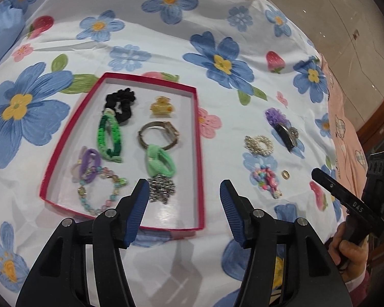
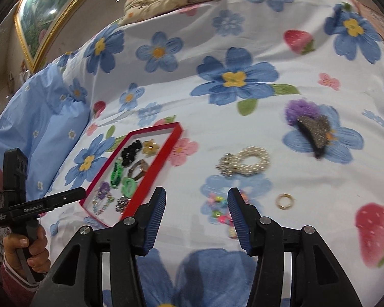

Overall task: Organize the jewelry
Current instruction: 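Withdraw the left tool to the pink charm bracelet while the right tool moves to the gold ring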

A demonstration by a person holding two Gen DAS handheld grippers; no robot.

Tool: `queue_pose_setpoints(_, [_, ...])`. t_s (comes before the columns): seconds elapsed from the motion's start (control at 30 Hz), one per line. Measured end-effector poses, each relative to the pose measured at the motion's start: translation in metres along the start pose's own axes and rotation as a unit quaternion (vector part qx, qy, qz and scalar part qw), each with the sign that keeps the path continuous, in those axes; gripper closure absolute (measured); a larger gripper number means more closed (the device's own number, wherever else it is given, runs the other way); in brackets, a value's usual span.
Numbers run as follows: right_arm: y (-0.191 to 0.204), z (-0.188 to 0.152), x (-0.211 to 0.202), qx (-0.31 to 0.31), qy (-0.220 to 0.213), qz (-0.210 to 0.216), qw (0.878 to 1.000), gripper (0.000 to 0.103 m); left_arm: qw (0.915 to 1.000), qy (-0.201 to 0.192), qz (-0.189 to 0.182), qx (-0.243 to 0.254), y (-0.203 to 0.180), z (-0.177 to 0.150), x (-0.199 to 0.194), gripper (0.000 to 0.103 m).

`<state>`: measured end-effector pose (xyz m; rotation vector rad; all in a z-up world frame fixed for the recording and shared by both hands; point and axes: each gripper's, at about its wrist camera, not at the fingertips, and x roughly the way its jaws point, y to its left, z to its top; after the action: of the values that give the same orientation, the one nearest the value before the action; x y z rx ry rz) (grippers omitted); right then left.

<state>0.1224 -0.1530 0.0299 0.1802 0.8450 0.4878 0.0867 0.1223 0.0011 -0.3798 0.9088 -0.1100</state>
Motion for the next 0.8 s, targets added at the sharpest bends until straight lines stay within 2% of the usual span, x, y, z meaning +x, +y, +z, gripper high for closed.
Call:
queue_pose_setpoints(0.13, [-0.019, -0.007, -0.009, 0.013, -0.001, -0.014, 1.000, 0.050, 0.9999, 0.004, -0.006, 0.011, -0.015, -0.001, 0.004, 0.043])
queue_pose_setpoints(0.47, [-0.058, -0.024, -0.019, 0.043, 0.004, -0.042, 0.998, 0.049, 0.9983, 0.032, -0.017, 0.045, -0.054, -0.005, 0.029, 0.043])
queue_pose_setpoints(0.8, [-0.073, -0.028, -0.014, 0.051, 0.012, -0.051, 0.997, 0.049, 0.9947, 0.060, -0.025, 0.080, -0.091, -0.005, 0.058, 0.043])
